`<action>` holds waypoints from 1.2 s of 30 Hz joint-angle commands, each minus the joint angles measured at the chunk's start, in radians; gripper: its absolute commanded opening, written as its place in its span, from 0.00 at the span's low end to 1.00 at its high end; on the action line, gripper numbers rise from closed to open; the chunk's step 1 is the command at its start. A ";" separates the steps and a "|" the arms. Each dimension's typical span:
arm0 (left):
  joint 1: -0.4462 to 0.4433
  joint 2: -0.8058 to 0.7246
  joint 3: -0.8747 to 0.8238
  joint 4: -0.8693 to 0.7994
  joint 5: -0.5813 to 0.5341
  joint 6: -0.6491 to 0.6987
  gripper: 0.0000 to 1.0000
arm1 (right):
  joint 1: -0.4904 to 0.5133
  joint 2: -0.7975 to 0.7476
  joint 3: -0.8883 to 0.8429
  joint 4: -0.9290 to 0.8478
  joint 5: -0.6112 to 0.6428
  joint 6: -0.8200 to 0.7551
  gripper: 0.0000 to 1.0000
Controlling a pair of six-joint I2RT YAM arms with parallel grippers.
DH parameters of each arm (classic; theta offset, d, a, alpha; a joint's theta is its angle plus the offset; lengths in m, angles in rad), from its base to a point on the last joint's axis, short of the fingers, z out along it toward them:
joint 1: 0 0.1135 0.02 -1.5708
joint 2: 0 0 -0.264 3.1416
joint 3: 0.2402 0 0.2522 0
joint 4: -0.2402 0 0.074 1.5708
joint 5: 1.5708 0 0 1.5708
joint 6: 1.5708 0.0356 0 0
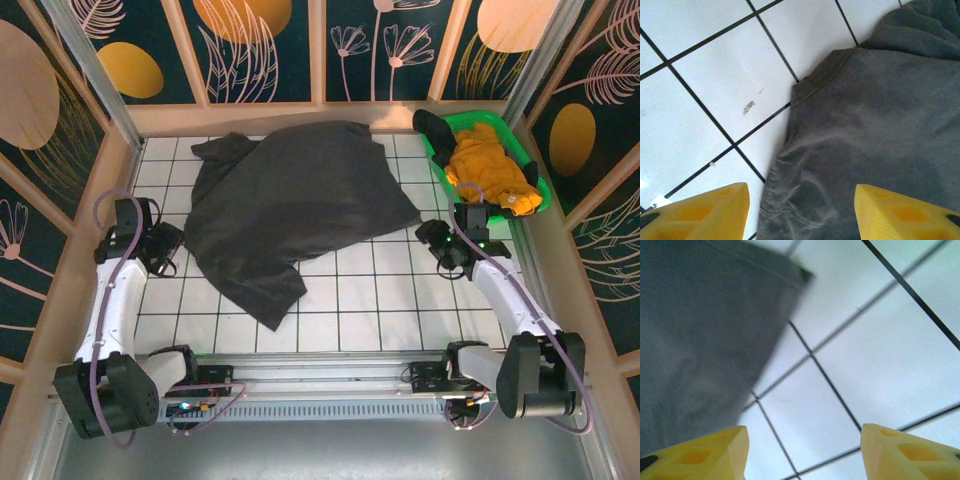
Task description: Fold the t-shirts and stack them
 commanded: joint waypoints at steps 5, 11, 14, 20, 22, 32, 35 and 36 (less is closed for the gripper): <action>-0.197 -0.025 -0.076 -0.033 0.040 0.005 0.47 | 0.026 -0.010 0.046 -0.031 0.068 -0.052 0.60; -0.648 0.068 -0.179 0.014 0.095 0.049 0.30 | 0.107 0.025 0.097 -0.003 0.110 -0.113 0.57; -0.840 0.096 -0.202 0.034 0.105 0.037 0.32 | 0.144 0.040 0.120 0.011 0.124 -0.126 0.57; -1.036 0.177 -0.202 0.033 0.048 0.016 0.52 | 0.195 0.081 0.166 0.011 0.138 -0.133 0.57; -1.047 0.213 -0.202 0.062 0.048 0.011 0.54 | 0.207 0.087 0.175 0.008 0.140 -0.134 0.58; -1.068 0.417 -0.185 -0.002 -0.148 -0.150 0.00 | 0.210 0.058 0.187 -0.021 0.209 -0.135 0.56; -1.062 0.252 -0.234 -0.120 -0.241 -0.330 0.00 | 0.203 0.049 0.184 -0.041 0.289 -0.116 0.56; -1.052 0.185 -0.250 -0.153 -0.264 -0.381 0.00 | 0.197 0.049 0.179 -0.043 0.301 -0.108 0.56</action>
